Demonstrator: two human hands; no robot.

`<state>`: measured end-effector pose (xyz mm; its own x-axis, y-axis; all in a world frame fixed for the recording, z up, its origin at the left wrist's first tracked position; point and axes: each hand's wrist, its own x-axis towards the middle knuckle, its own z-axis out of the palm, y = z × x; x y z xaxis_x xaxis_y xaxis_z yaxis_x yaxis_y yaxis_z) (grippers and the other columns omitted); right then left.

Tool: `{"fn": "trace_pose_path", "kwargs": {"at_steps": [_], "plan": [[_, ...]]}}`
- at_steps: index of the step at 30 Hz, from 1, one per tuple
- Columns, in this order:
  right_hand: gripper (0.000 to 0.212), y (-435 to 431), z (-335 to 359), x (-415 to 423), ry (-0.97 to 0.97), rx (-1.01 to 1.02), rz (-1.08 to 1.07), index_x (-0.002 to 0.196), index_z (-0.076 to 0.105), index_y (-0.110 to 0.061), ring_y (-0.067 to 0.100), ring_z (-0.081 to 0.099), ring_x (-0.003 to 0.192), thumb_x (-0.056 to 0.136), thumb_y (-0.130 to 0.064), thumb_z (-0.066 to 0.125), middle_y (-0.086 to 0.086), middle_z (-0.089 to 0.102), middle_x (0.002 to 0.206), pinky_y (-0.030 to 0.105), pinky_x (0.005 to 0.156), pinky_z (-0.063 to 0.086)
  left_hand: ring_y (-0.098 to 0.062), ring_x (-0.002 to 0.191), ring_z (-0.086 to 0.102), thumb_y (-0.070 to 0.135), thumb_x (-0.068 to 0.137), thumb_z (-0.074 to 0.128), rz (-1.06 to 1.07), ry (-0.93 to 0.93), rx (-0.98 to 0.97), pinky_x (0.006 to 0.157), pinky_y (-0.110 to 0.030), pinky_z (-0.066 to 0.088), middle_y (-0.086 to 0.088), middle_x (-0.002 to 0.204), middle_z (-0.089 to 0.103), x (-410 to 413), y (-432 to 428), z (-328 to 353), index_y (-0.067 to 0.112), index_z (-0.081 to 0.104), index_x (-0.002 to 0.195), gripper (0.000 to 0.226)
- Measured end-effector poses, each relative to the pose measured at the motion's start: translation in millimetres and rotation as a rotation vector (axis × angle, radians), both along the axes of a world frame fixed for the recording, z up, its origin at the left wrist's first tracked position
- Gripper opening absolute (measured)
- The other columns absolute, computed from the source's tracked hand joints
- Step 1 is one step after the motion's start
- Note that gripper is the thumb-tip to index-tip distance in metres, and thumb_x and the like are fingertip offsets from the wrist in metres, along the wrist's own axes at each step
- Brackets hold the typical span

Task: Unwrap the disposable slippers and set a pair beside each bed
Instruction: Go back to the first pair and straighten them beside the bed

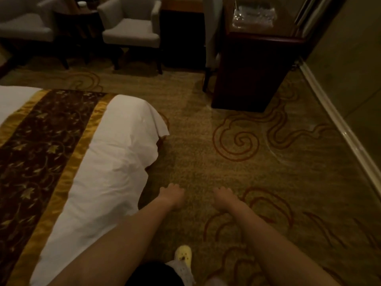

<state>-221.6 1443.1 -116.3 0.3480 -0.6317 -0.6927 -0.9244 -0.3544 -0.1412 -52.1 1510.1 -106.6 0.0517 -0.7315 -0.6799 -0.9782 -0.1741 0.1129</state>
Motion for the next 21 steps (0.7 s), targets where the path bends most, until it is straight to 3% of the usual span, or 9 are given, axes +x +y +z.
{"fn": "trace_pose_path", "kwargs": {"at_steps": [7,16,21], "plan": [[0.051,-154.7,-0.6,19.1,-0.025,0.047,-0.011,0.142,0.033,-0.008,0.036,0.036,0.134,0.095,-0.027,0.041,0.019,0.037,0.147,0.042,0.111,0.031,-0.033,0.123,0.045,0.022,0.094,0.04,0.039,0.029,0.068,0.102,-0.047,0.04,-0.015,0.134,0.048,29.5,-143.6,2.0,0.01,0.05,0.123,0.032],[0.045,-401.0,-15.0,80.0,-0.028,-0.001,0.254,0.136,0.039,-0.006,0.037,0.042,0.129,0.096,-0.026,0.041,0.021,0.044,0.141,0.042,0.107,0.036,-0.035,0.125,0.043,0.014,0.093,0.039,0.25,0.055,0.032,0.102,-0.047,0.042,-0.016,0.136,0.046,69.1,-367.8,-14.1,0.01,0.047,0.128,0.035],[0.044,-512.1,1.2,123.4,-0.061,-0.013,0.294,0.133,0.044,-0.004,0.036,0.045,0.127,0.094,-0.025,0.043,0.021,0.048,0.138,0.039,0.105,0.038,-0.034,0.123,0.044,0.019,0.095,0.037,0.362,0.005,-0.022,0.1,-0.046,0.041,-0.016,0.134,0.046,95.3,-457.6,1.3,0.009,0.048,0.124,0.033]]}}
